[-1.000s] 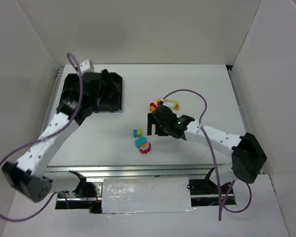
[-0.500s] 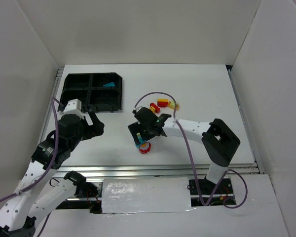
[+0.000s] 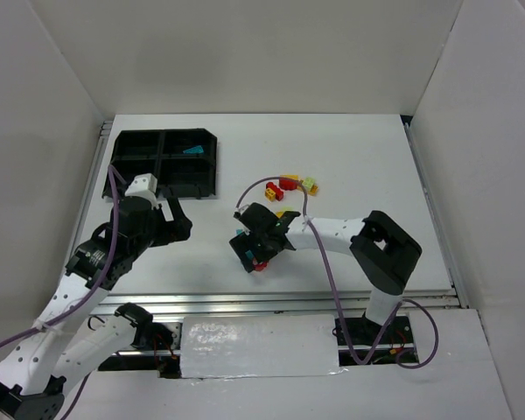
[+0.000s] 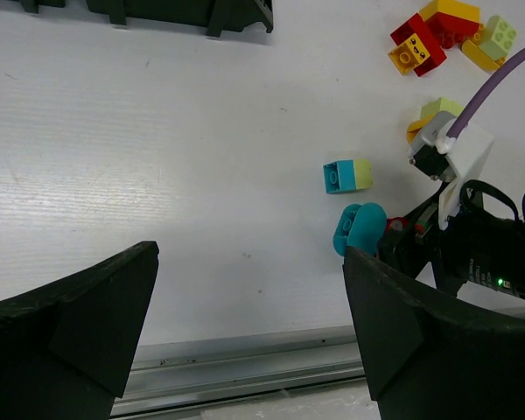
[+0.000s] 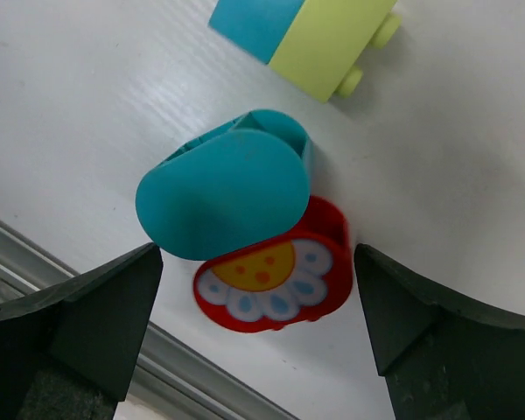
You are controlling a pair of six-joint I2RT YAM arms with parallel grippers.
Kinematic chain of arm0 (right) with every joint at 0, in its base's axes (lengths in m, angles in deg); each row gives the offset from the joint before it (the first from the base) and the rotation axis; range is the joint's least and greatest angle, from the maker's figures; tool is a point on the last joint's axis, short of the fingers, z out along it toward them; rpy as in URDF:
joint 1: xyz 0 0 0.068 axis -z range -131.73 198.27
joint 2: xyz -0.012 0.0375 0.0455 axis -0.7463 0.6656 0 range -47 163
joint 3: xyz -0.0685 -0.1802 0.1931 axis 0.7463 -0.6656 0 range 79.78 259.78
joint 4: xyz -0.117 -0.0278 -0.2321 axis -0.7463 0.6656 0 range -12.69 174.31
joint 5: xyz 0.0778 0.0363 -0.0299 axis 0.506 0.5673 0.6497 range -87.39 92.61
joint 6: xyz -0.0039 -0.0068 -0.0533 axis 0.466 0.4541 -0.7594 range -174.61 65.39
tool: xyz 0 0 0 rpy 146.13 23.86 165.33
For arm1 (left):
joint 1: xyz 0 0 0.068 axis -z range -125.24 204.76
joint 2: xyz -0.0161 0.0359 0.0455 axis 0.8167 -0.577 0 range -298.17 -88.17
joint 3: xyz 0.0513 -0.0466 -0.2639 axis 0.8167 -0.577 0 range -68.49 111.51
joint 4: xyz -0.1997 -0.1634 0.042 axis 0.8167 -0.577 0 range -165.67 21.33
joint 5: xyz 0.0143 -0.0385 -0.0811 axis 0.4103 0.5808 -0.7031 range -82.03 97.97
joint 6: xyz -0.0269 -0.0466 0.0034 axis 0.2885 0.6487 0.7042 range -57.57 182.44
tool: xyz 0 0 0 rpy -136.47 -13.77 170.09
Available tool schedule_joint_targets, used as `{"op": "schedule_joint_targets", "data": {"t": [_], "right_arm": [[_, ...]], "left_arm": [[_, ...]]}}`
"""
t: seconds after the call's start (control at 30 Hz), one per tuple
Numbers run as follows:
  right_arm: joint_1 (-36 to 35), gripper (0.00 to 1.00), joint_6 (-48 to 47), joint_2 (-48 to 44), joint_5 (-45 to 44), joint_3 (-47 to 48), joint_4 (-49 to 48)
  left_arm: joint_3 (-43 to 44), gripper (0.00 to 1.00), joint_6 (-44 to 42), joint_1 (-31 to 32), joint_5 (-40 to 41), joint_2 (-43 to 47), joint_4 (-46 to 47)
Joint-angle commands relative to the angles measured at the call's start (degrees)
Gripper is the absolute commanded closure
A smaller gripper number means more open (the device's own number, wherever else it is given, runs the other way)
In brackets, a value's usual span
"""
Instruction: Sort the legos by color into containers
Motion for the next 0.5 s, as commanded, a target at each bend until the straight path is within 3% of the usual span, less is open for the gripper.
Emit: {"op": "schedule_joint_targets", "data": {"t": [0.0,0.1,0.33,0.4,0.47], "right_arm": [[-2.4,0.03,1.0,-2.5,-0.9,-1.6,-1.7],[-3.0,0.09,1.2,-2.0,-3.1,-1.8,-2.5],[-3.3,0.51,1.5,-4.0,-4.7,-2.3,-3.7],[-3.5,0.57,1.6,-6.4,-5.5,-3.8,-4.9],[-3.6,0.68,1.6,-8.3,-5.3,-5.8,-7.2]], "left_arm": [[0.2,0.01,-1.2,0.0,-1.4,0.4,1.8],[0.1,0.0,-1.4,-0.1,-1.8,0.1,1.9],[0.2,0.01,-1.6,0.0,-2.0,-0.6,1.9],[0.1,0.0,-1.5,-0.1,-2.3,-0.8,2.1],[0.1,0.01,-1.3,0.0,-2.4,-1.3,2.0]]}}
